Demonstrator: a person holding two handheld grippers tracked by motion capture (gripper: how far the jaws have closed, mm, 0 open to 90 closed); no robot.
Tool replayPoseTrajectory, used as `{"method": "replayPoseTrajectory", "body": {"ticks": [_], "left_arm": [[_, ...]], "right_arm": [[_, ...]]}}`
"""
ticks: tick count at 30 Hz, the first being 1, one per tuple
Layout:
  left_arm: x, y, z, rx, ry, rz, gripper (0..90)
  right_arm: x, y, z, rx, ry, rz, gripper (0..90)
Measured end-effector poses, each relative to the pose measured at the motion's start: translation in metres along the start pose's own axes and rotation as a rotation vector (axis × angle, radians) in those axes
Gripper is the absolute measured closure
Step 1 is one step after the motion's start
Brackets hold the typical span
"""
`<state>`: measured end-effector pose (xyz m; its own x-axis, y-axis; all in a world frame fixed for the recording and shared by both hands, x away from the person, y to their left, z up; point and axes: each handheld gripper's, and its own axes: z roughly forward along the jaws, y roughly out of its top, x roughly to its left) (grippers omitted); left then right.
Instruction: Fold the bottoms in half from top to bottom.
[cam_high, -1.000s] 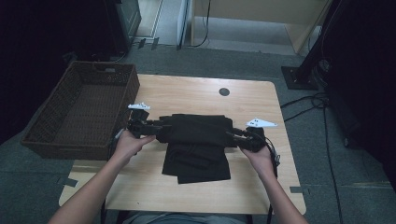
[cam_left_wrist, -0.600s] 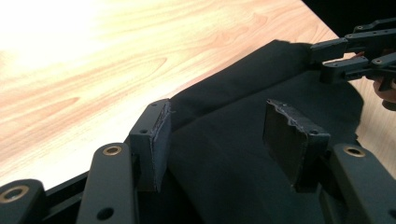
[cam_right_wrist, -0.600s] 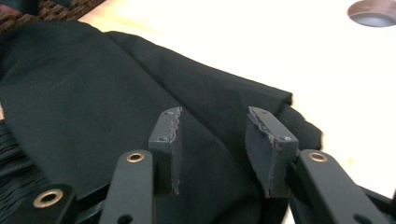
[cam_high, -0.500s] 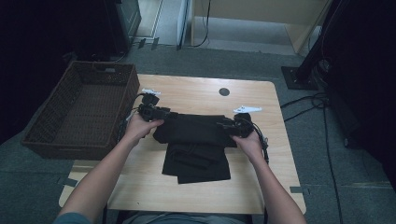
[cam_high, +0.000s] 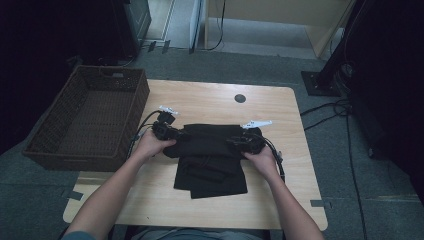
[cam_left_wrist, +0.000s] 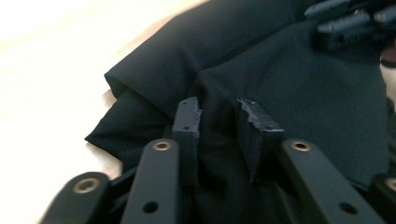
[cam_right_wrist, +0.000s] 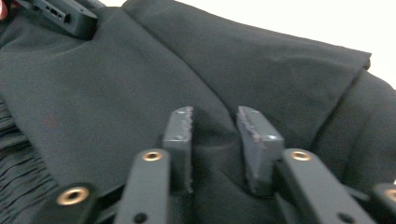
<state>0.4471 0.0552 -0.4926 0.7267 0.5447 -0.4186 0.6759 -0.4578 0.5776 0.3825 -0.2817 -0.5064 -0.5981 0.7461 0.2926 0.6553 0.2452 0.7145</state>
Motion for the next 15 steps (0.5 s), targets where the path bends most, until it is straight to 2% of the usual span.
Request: {"method": "replayPoseTrajectory", "body": {"ticks": [1, 3, 4, 7, 9, 10, 11, 12, 13, 14, 15], "left_arm": [[-0.001, -0.002, 0.0, 0.006, 0.001, 0.001, 71.7], [-0.003, -0.001, -0.004, -0.011, 0.026, 0.005, 77.7], [-0.003, -0.001, -0.004, -0.011, 0.026, 0.005, 82.7], [-0.008, 0.003, -0.014, -0.053, 0.037, 0.023, 87.0], [-0.012, 0.007, -0.02, -0.066, 0.032, 0.037, 87.6], [-0.016, 0.009, -0.028, -0.083, 0.024, 0.047, 87.8], [-0.016, 0.009, -0.028, -0.083, 0.024, 0.047, 87.8], [-0.019, 0.01, -0.032, -0.096, 0.02, 0.045, 87.8], [-0.027, 0.011, -0.04, -0.115, 0.013, 0.051, 87.8], [-0.027, 0.011, -0.04, -0.115, 0.013, 0.051, 87.7], [-0.04, 0.009, -0.049, -0.139, 0.01, 0.066, 87.7]], "right_arm": [[0.0, 0.0, 0.0, 0.0, 0.0, 0.0, 73.9], [0.003, 0.001, -0.002, 0.005, 0.002, 0.013, 84.8], [0.003, 0.001, -0.002, 0.005, 0.002, 0.013, 84.8], [0.009, 0.005, -0.007, -0.008, -0.004, -0.007, 86.7], [0.012, 0.009, -0.013, -0.025, -0.009, -0.014, 86.8], [0.014, 0.014, -0.02, -0.055, 0.0, -0.015, 86.8], [0.014, 0.014, -0.02, -0.055, 0.0, -0.015, 86.8], [0.015, 0.016, -0.024, -0.067, 0.003, -0.016, 86.8], [0.019, 0.019, -0.033, -0.087, 0.012, -0.025, 86.7], [0.019, 0.019, -0.033, -0.087, 0.012, -0.025, 86.7], [0.027, 0.019, -0.042, -0.087, 0.011, -0.044, 86.5]]}}
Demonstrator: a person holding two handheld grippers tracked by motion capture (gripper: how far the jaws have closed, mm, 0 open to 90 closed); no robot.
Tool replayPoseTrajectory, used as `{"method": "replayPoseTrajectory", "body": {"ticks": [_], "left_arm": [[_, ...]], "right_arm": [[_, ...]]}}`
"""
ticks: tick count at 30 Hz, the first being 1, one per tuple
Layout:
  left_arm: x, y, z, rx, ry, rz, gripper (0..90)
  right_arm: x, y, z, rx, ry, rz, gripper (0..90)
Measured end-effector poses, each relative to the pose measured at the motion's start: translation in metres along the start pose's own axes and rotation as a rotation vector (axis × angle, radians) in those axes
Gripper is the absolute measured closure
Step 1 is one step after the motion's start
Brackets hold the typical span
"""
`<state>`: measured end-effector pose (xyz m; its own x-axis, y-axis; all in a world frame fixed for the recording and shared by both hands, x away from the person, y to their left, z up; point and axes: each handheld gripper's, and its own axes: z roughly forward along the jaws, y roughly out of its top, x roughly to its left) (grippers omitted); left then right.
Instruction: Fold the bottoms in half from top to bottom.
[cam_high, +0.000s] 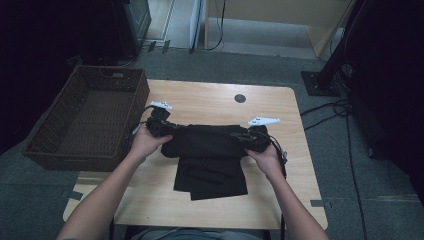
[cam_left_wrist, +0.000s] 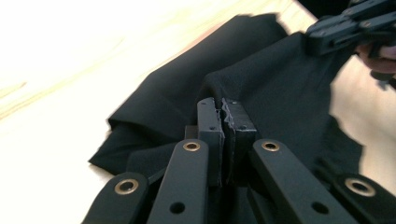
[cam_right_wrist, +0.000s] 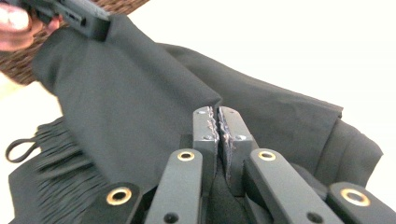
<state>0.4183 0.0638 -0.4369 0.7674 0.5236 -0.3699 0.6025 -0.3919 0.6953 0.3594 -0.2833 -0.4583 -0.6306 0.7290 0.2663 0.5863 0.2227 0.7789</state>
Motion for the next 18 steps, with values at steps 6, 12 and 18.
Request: {"method": "replayPoseTrajectory", "body": {"ticks": [6, 12, 18], "left_arm": [[-0.031, -0.016, -0.016, -0.019, -0.013, 0.022, 87.2], [-0.057, -0.059, -0.018, 0.049, -0.012, 0.003, 80.9], [-0.061, -0.065, -0.032, 0.019, -0.023, -0.009, 64.5]], "right_arm": [[0.029, -0.014, -0.024, 0.021, 0.005, -0.068, 85.4], [0.052, -0.042, -0.037, 0.08, 0.018, -0.087, 78.6], [0.059, -0.043, -0.057, 0.03, 0.023, -0.088, 72.1]]}}
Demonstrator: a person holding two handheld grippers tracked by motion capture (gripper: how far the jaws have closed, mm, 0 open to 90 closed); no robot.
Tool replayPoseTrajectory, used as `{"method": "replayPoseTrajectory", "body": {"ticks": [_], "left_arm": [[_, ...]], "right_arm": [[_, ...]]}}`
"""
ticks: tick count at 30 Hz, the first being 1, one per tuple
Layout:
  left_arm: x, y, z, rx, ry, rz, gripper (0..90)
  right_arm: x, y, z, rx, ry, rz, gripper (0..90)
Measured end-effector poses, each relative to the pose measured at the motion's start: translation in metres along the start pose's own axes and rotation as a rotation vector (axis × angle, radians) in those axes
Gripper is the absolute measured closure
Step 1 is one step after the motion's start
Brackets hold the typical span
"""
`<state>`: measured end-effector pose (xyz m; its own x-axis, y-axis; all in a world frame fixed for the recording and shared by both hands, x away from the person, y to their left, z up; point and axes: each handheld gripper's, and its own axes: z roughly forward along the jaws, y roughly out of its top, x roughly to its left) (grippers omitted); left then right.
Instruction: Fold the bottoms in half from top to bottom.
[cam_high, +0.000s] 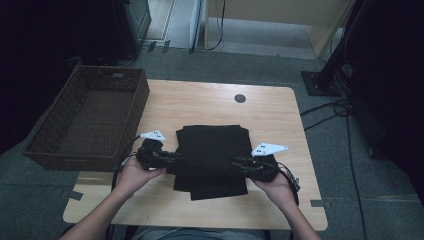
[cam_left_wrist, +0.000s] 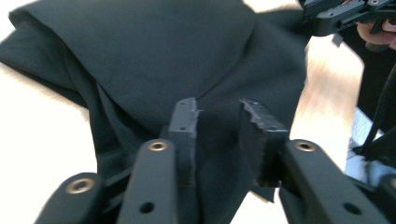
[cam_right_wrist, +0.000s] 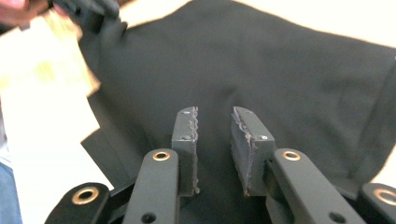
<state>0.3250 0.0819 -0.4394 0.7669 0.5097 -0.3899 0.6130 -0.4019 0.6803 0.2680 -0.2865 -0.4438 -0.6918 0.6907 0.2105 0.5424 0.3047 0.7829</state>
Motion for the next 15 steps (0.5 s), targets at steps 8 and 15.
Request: {"method": "replayPoseTrajectory", "body": {"ticks": [8, 15], "left_arm": [[0.006, 0.019, 0.001, -0.041, 0.042, 0.02, 63.4], [0.02, 0.025, 0.026, -0.017, 0.049, 0.021, 62.1]], "right_arm": [[-0.005, 0.011, 0.005, -0.037, -0.044, 0.03, 75.4], [-0.004, 0.008, 0.036, -0.04, -0.047, 0.05, 75.8]]}}
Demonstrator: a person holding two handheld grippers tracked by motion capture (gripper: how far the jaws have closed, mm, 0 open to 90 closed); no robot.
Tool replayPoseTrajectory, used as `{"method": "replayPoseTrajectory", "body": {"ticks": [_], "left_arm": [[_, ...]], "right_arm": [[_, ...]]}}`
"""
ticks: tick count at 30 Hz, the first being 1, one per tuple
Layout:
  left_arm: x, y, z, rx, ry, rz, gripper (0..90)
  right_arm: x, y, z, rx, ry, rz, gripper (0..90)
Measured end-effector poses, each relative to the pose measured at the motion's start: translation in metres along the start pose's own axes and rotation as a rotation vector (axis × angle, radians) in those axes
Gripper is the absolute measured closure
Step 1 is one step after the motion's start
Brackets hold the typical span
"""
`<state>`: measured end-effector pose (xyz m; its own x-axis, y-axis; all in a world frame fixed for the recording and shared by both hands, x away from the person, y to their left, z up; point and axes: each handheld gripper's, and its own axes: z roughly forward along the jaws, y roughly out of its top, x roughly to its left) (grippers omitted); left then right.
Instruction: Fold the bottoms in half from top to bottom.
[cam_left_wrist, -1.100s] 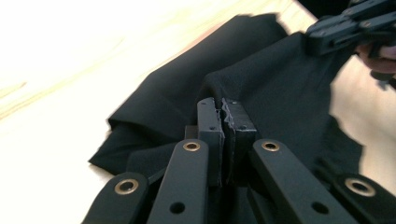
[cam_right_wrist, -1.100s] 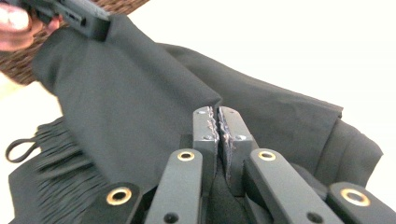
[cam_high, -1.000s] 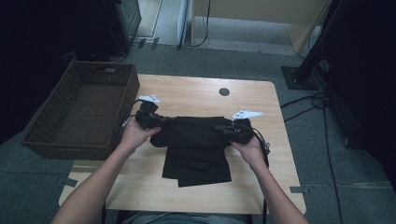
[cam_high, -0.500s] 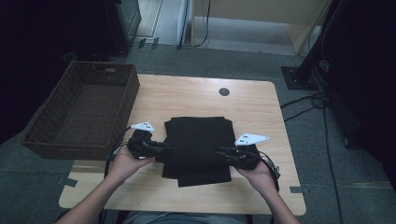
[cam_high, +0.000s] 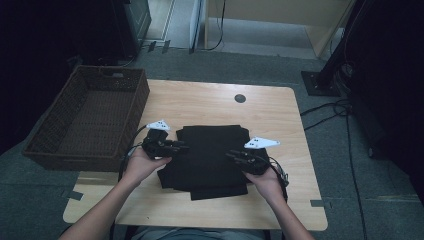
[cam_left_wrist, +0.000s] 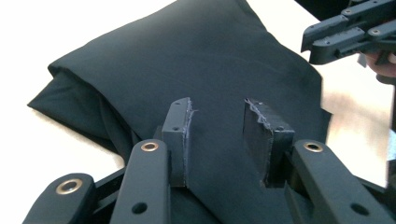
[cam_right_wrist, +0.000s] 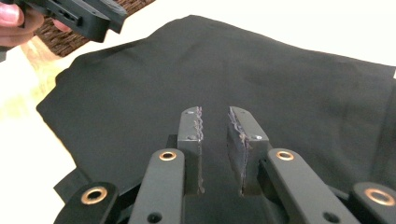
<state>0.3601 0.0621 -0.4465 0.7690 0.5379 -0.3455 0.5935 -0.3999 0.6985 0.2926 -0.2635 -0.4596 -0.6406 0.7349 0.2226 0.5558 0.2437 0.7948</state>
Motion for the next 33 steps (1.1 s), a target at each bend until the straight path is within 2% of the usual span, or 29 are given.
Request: {"method": "replayPoseTrajectory", "body": {"ticks": [2, 6, 12, 16, 18, 21, 24, 25, 26, 30, 33], "left_arm": [[0.001, 0.001, 0.002, -0.008, -0.007, -0.008, 62.1], [0.002, 0.004, 0.01, -0.02, 0.003, 0.006, 63.5], [-0.004, 0.006, 0.026, 0.01, 0.001, 0.024, 63.3], [-0.008, 0.005, 0.036, 0.031, -0.004, 0.038, 63.7], [-0.01, 0.001, 0.044, 0.061, -0.011, 0.048, 63.6], [-0.011, -0.003, 0.049, 0.065, -0.015, 0.044, 63.7], [-0.013, -0.008, 0.054, 0.083, -0.011, 0.056, 63.9], [-0.013, -0.009, 0.055, 0.083, -0.008, 0.057, 63.9], [-0.012, -0.011, 0.056, 0.078, -0.007, 0.053, 64.2], [-0.01, -0.013, 0.059, 0.083, 0.001, 0.053, 64.9], [-0.008, -0.014, 0.062, 0.074, 0.011, 0.036, 64.8]], "right_arm": [[0.001, 0.0, 0.003, 0.004, 0.0, 0.003, 75.9], [0.008, -0.005, 0.02, 0.019, -0.014, 0.004, 76.2], [0.02, -0.016, 0.032, 0.026, -0.024, -0.03, 75.0], [0.023, -0.021, 0.034, 0.031, -0.03, -0.029, 75.0], [0.025, -0.025, 0.034, 0.036, -0.031, -0.016, 72.9], [0.027, -0.028, 0.034, 0.048, -0.038, -0.011, 71.9], [0.03, -0.036, 0.035, 0.051, -0.06, -0.032, 71.9], [0.03, -0.036, 0.035, 0.051, -0.06, -0.032, 71.9], [0.031, -0.038, 0.037, 0.051, -0.074, -0.054, 72.4], [0.031, -0.039, 0.04, 0.045, -0.084, -0.061, 74.2], [0.026, -0.039, 0.044, 0.037, -0.075, -0.055, 75.6]]}}
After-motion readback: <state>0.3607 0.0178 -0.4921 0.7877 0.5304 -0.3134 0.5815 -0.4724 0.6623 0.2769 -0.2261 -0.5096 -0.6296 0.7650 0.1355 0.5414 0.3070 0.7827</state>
